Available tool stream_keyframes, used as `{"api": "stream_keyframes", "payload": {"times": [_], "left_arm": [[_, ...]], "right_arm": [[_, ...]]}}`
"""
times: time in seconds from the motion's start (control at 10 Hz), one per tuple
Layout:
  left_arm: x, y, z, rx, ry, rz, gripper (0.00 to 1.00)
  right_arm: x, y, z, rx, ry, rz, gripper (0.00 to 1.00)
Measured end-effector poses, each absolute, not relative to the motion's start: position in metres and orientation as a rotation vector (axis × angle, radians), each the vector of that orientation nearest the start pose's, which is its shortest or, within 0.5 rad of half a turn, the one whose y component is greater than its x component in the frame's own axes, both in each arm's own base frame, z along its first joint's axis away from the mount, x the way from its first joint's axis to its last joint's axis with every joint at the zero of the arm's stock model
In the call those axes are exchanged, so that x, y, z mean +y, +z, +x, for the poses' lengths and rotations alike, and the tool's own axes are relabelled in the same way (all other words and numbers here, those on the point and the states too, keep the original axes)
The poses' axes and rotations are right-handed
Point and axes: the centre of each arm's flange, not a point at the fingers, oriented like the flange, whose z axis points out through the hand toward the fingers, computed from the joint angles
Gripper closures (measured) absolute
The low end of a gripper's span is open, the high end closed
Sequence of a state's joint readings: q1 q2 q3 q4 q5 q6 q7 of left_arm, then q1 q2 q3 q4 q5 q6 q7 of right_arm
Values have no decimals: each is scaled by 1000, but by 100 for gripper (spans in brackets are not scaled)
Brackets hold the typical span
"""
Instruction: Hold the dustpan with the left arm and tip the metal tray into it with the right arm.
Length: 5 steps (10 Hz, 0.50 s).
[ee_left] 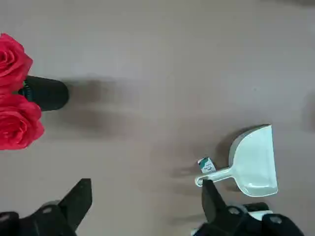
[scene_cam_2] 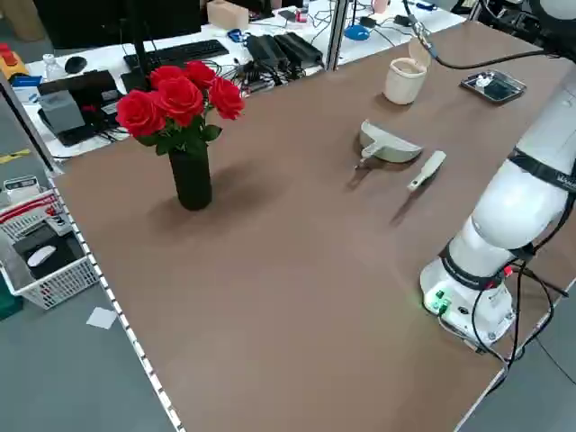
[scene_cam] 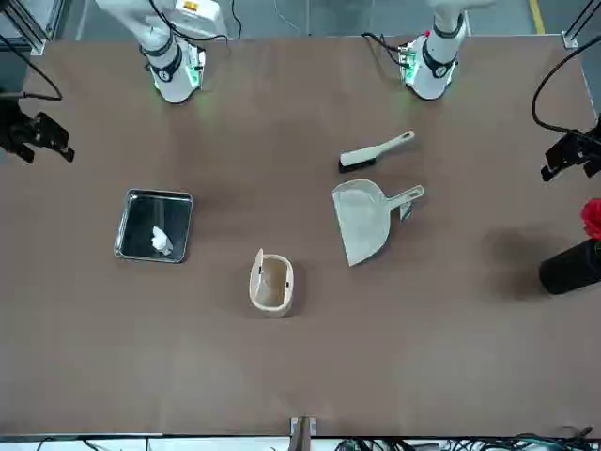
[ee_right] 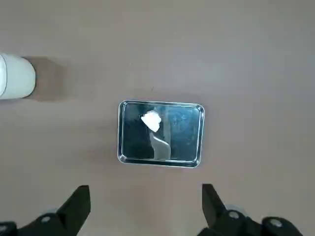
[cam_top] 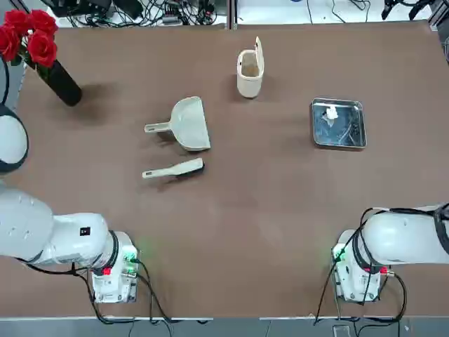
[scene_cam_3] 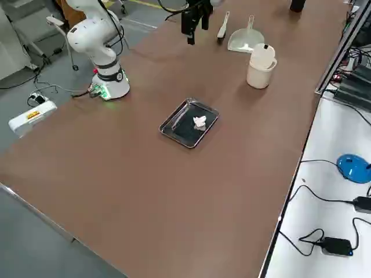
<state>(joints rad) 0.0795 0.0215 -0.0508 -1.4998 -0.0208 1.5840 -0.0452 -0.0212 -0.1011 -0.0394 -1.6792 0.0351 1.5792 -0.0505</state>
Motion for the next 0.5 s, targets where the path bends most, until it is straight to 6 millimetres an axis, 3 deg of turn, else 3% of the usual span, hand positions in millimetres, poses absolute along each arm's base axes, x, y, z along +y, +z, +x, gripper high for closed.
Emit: {"api": "stream_keyframes", "payload": {"times": [0.5], "left_arm": [[9,657,563,-109,-129,-3160,1]], "right_arm": [[-29,630,524,17,-36,-3103,0]]}}
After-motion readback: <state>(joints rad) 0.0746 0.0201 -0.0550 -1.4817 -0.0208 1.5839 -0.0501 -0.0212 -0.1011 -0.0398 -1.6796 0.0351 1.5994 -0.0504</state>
